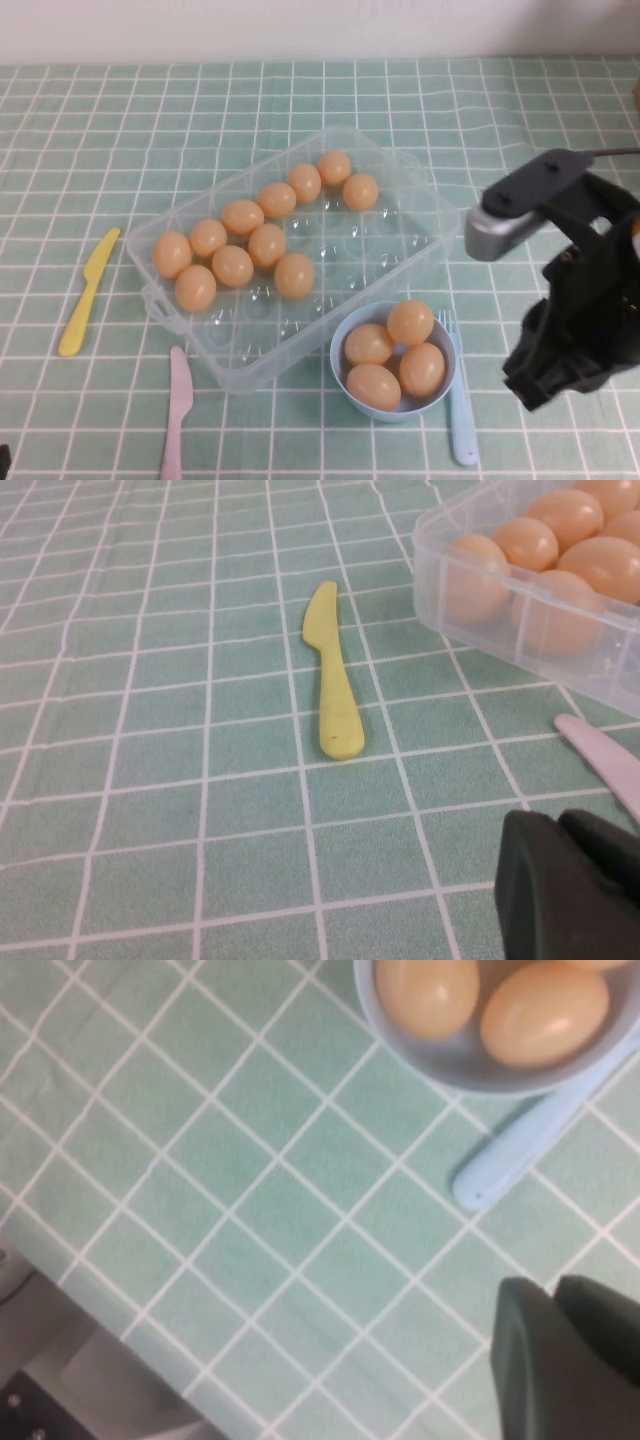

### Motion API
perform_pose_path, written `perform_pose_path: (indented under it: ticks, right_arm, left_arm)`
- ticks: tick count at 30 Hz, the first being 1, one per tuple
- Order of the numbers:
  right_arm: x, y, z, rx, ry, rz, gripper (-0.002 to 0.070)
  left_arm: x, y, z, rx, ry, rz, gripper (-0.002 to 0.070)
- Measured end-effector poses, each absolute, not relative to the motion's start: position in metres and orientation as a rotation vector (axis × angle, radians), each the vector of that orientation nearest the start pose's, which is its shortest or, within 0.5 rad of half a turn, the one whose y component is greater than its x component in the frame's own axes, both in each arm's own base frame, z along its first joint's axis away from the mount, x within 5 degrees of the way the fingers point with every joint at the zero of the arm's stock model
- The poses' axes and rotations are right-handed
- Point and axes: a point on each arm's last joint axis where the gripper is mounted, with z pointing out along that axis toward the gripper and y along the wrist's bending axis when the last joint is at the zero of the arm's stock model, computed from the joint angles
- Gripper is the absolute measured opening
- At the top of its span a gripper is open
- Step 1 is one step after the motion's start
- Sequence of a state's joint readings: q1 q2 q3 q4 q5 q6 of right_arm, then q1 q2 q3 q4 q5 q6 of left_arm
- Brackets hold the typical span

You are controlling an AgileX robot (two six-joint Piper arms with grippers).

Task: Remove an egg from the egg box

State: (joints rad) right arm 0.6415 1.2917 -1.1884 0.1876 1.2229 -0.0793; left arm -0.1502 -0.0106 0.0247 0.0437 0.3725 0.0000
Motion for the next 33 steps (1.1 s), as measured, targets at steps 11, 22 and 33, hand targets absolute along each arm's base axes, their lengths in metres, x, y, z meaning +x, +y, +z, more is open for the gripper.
perform_pose_path:
  ticks: [11,22,33]
  right_arm:
    - [0.125,0.113,0.329,-0.952,2.647,0.401,-0.0015]
    - [0.100,0.085,0.300,-0.931,2.500,0.316,-0.0016]
    - [0.104,0.052,0.229,-0.570,2.148,0.231,-0.0016]
  left_arm:
    - [0.052,-0.006,0.172,0.167,1.863,-0.061,-0.0004]
    - [0.052,-0.006,0.172,0.167,1.863,-0.061,-0.0005]
    - [0.052,-0.006,0.172,0.167,1.863,-0.061,-0.0005]
